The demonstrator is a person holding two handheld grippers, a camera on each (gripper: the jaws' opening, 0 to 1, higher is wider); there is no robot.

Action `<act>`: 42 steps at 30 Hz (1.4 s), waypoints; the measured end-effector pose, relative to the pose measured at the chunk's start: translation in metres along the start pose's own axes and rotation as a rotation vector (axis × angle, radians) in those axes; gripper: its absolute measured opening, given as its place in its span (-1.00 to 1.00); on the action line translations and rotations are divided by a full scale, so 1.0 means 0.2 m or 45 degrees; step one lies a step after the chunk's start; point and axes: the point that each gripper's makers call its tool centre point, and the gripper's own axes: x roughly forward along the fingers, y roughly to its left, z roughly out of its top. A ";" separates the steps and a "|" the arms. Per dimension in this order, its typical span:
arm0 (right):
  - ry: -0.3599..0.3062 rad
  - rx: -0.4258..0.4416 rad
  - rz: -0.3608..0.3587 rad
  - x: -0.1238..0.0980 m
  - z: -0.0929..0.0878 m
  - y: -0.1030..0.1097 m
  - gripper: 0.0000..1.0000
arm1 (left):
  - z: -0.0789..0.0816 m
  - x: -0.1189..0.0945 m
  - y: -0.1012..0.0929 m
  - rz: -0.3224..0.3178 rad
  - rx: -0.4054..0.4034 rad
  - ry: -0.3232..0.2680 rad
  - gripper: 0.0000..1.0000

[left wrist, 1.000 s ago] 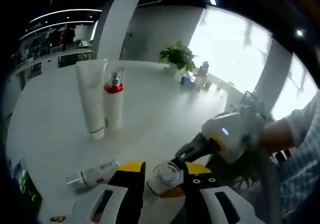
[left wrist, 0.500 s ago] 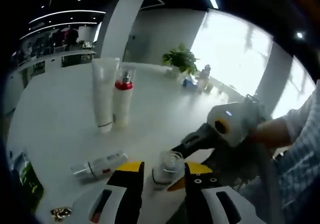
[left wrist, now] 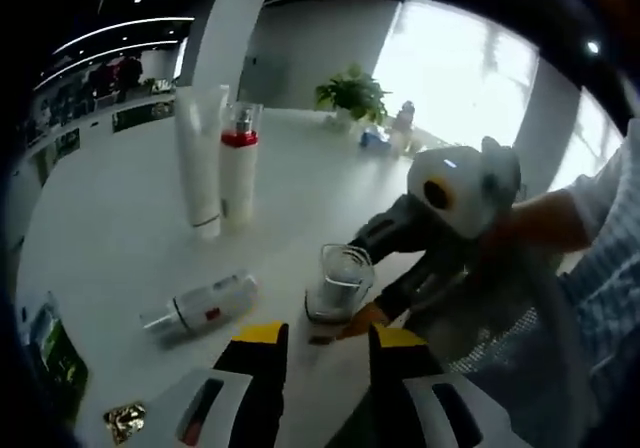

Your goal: Arrange the skincare products in the storage area until every visible bottle or jar stands upright without overlapping.

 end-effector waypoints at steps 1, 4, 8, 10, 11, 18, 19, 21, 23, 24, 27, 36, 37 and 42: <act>0.008 -0.002 -0.009 0.00 -0.01 -0.01 -0.45 | -0.01 0.01 0.01 0.003 0.004 0.014 -0.33; -0.003 0.009 0.007 -0.02 0.00 0.00 -0.47 | -0.05 0.02 0.03 0.024 0.027 0.074 -0.34; -0.006 -0.031 -0.014 -0.02 0.01 -0.01 -0.52 | -0.08 0.05 0.06 0.043 0.080 0.130 -0.36; 0.008 -0.040 -0.033 -0.01 0.01 -0.03 -0.53 | -0.10 0.06 0.07 0.050 0.085 0.149 -0.38; 0.008 -0.031 -0.037 0.00 0.01 -0.04 -0.53 | -0.10 0.07 0.07 0.049 0.085 0.156 -0.38; 0.008 -0.023 -0.049 0.04 0.04 -0.08 -0.53 | -0.12 0.09 0.05 0.032 0.080 0.174 -0.40; 0.015 -0.029 -0.052 0.05 0.04 -0.08 -0.53 | -0.13 0.09 0.05 0.031 0.080 0.179 -0.40; 0.039 -0.048 -0.079 0.05 0.03 -0.10 -0.53 | -0.14 0.10 0.04 0.021 0.078 0.188 -0.41; 0.014 -0.025 -0.085 0.04 0.04 -0.10 -0.53 | -0.14 0.10 0.03 0.007 0.074 0.191 -0.41; -0.006 0.001 -0.077 0.03 0.05 -0.10 -0.53 | -0.15 0.10 0.02 0.001 0.074 0.193 -0.41; -0.032 0.047 -0.044 -0.01 0.04 -0.09 -0.51 | -0.15 0.11 0.01 -0.007 0.074 0.199 -0.41; -0.080 0.066 0.118 -0.01 0.03 0.03 -0.34 | -0.15 0.13 -0.01 -0.029 0.067 0.195 -0.42; -0.071 0.041 0.120 0.00 0.04 0.03 -0.34 | -0.15 0.14 -0.01 -0.025 0.072 0.196 -0.42; -0.079 -0.010 0.155 0.07 0.11 0.02 -0.35 | -0.17 0.12 0.02 0.004 0.111 0.199 -0.42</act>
